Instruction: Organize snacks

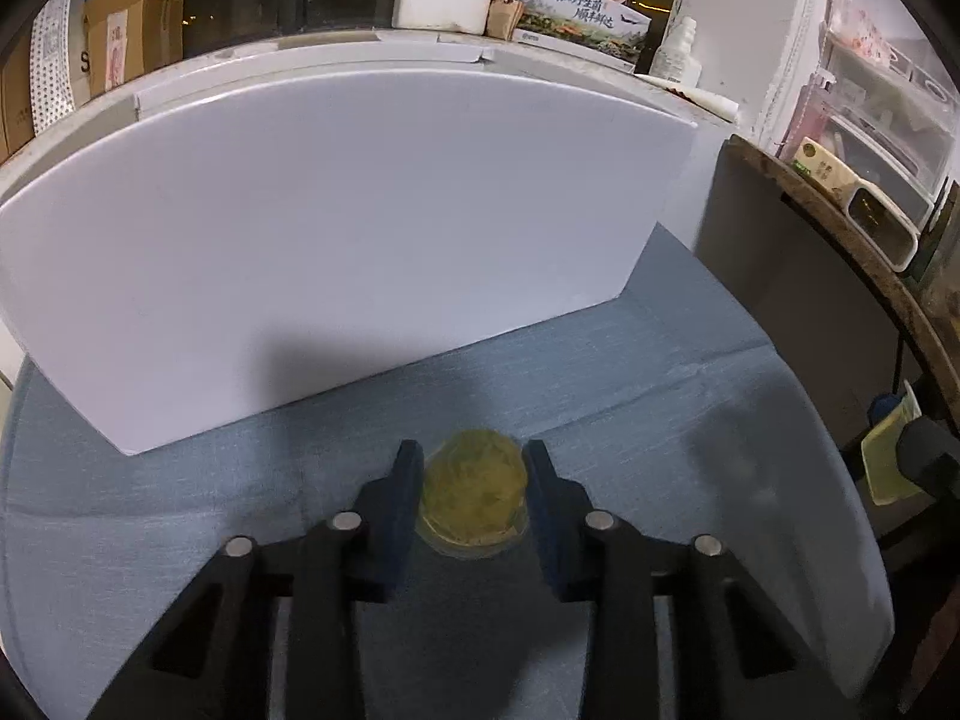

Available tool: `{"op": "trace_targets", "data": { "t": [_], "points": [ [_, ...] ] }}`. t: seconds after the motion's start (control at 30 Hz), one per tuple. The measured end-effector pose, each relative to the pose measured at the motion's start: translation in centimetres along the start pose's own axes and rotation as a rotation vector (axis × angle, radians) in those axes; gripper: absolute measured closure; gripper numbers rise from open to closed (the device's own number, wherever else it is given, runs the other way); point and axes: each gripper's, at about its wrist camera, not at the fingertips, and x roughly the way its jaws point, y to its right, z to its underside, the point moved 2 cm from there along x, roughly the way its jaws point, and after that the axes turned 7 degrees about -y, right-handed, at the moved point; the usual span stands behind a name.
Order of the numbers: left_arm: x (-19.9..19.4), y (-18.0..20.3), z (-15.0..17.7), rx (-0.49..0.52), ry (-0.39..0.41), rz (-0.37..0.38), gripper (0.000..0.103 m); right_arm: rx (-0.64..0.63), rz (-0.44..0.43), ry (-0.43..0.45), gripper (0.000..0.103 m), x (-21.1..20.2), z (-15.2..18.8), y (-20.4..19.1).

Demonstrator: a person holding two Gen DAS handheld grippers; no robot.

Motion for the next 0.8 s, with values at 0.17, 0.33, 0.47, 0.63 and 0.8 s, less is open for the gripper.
{"op": "trace_targets", "data": {
  "t": [0.17, 0.33, 0.47, 0.63, 0.8],
  "points": [
    [-1.0, -0.1, 1.1, -0.003, 0.012, 0.037, 0.066, -0.018, -0.009, 0.000, 0.053, 0.0, 0.2, -0.6],
    [-4.5, 0.5, 2.5, 0.011, 0.061, 0.068, 0.066, -0.040, -0.020, -0.002, 0.053, -0.1, 0.4, -1.4],
    [-8.8, 0.7, 2.9, 0.015, 0.135, 0.078, 0.066, -0.062, -0.033, -0.002, 0.053, 0.1, 0.3, -2.3],
    [-13.3, -0.3, 0.4, 0.007, 0.239, 0.067, 0.066, -0.113, -0.063, 0.028, 0.053, 0.1, -2.4, -3.8],
    [-15.4, -1.9, -5.5, -0.005, 0.319, 0.028, 0.069, -0.188, -0.077, 0.078, 0.053, 0.8, -8.5, -6.1]
  ]
}}
